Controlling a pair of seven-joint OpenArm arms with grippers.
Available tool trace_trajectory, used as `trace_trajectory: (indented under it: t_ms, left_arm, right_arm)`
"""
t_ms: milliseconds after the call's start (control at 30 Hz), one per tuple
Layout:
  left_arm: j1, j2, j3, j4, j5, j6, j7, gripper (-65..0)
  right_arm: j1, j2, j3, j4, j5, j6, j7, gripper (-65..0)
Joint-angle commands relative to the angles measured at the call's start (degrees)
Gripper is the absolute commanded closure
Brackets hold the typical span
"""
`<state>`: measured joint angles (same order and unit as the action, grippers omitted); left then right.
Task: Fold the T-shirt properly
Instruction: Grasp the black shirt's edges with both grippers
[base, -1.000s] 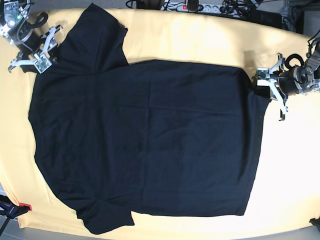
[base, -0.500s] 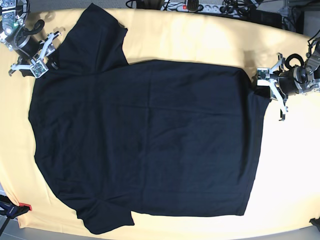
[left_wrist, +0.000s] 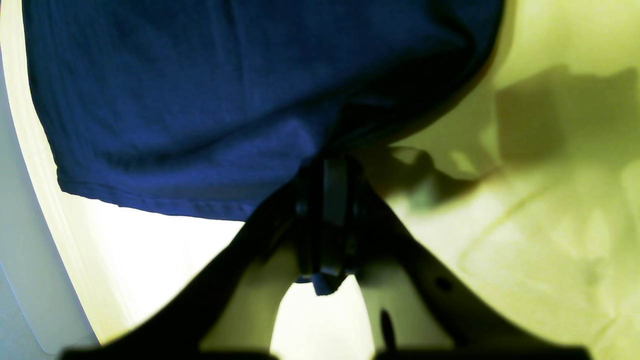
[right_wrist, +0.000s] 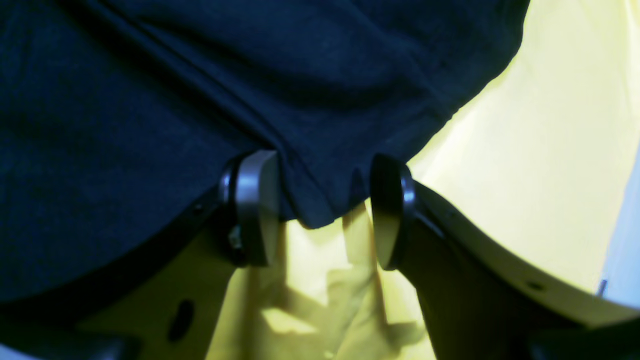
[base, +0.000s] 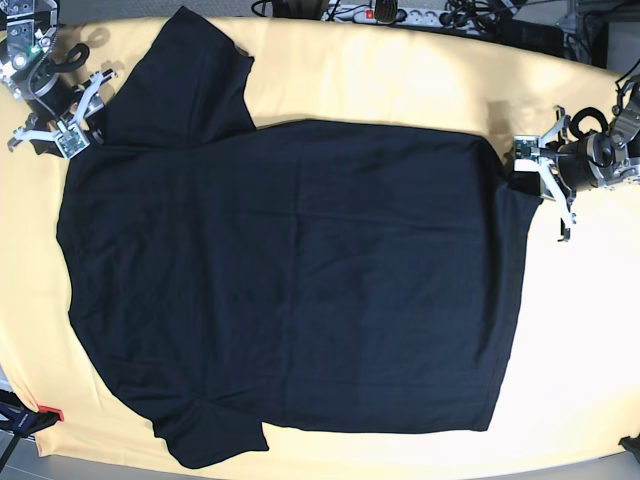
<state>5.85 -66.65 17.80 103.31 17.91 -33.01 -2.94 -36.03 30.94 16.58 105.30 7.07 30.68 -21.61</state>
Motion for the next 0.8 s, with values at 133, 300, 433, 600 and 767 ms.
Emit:
trace_trajectory:
  t_ms: [133,300,433,600,767]
  left_arm:
    - [-0.7,-1.4,-0.6,0.5,-0.6,0.7,-0.4,0.0]
    - [-0.7,-1.4,-0.6,0.5,-0.7,0.7,-0.4,0.0]
    - [-0.7,-1.4,-0.6,0.5,-0.6,2.3,-0.3,0.0]
    - [-0.8,-1.4,-0.6,0.5,-0.7,2.4,-0.4,0.0]
    - [-0.8,-1.4,-0.6,0.5,-0.7,2.4,-0.4,0.0]
  right_arm:
    - [-0.2,0.5,-3.6,0.3,-2.3,-2.0,0.0,-31.5]
    - [1.3,0.5,-8.7,-0.2,-9.8,-9.7,0.0,-31.5]
    - [4.1,0.5,-11.3,-3.5,-10.6,-10.4,0.0,-31.5]
    - [7.3,0.5,-11.6,-7.7,-10.5,-10.3,-1.5,-30.9]
    - [7.3,0.7,-11.6,-3.8,-10.0,-6.2,-7.7,-7.9]
